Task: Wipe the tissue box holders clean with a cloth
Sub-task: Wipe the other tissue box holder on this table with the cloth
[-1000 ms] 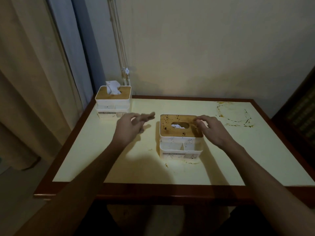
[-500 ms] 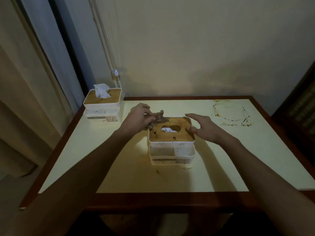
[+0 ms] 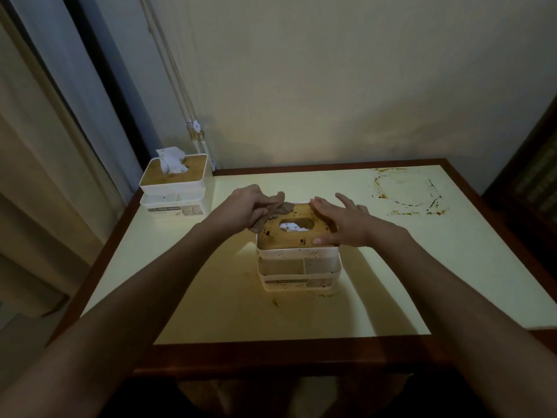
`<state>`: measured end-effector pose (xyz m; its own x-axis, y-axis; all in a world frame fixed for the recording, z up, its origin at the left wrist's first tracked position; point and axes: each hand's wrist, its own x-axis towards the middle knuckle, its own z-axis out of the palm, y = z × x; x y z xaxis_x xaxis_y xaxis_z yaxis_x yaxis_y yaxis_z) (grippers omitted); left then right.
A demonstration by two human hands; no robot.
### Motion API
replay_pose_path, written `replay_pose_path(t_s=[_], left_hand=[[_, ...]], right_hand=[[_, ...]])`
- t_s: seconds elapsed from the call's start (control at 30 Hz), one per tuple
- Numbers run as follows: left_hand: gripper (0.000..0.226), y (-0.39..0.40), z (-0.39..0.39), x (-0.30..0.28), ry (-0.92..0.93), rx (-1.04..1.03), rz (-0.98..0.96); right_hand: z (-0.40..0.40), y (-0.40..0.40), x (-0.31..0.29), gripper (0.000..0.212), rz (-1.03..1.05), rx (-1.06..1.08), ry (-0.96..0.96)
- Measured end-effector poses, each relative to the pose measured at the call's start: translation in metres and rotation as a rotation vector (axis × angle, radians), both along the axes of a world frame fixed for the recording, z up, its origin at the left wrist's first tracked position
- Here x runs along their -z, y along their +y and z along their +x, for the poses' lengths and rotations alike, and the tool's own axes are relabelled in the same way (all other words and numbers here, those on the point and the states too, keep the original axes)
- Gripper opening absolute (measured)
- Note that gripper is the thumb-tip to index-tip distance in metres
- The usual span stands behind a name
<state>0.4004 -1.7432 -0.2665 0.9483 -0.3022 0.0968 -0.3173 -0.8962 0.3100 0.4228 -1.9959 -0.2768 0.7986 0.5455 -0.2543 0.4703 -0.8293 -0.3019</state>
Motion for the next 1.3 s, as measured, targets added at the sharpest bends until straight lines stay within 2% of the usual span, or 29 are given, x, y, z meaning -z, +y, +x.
replay_pose_path(t_s=[0.17, 0.4, 0.57, 0.77, 0.87, 1.03, 1.2, 1.3], left_hand=[[0.031, -0.009, -0.005, 0.009, 0.011, -0.055, -0.002], [0.021, 0.001, -0.053, 0.011, 0.058, 0.154, -0.05], [0.023, -0.002, -0.036, 0.01, 0.051, 0.081, -0.023], [0.032, -0.018, 0.01, 0.014, -0.056, -0.167, 0.029], [0.033, -0.022, 0.011, 0.018, -0.073, -0.182, 0.05], [0.032, -0.013, -0.014, 0.016, -0.086, -0.049, 0.032], [0.02, 0.002, -0.047, 0.008, -0.036, 0.227, 0.075], [0.024, 0.003, -0.044, -0.001, 0.057, 0.199, 0.066]], right_hand=[[0.008, 0.003, -0.002, 0.091, -0.135, -0.023, 0.045], [0.014, 0.007, -0.005, 0.092, -0.125, -0.023, 0.146], [0.018, 0.014, -0.008, 0.094, -0.164, -0.045, 0.115], [0.023, 0.021, -0.01, 0.095, -0.222, -0.086, 0.052], [0.022, 0.024, -0.01, 0.095, -0.231, -0.082, 0.043], [0.022, 0.026, -0.012, 0.094, -0.236, -0.081, 0.037], [0.023, 0.027, -0.017, 0.092, -0.258, -0.077, 0.053], [0.022, 0.027, -0.016, 0.093, -0.268, -0.077, 0.05]])
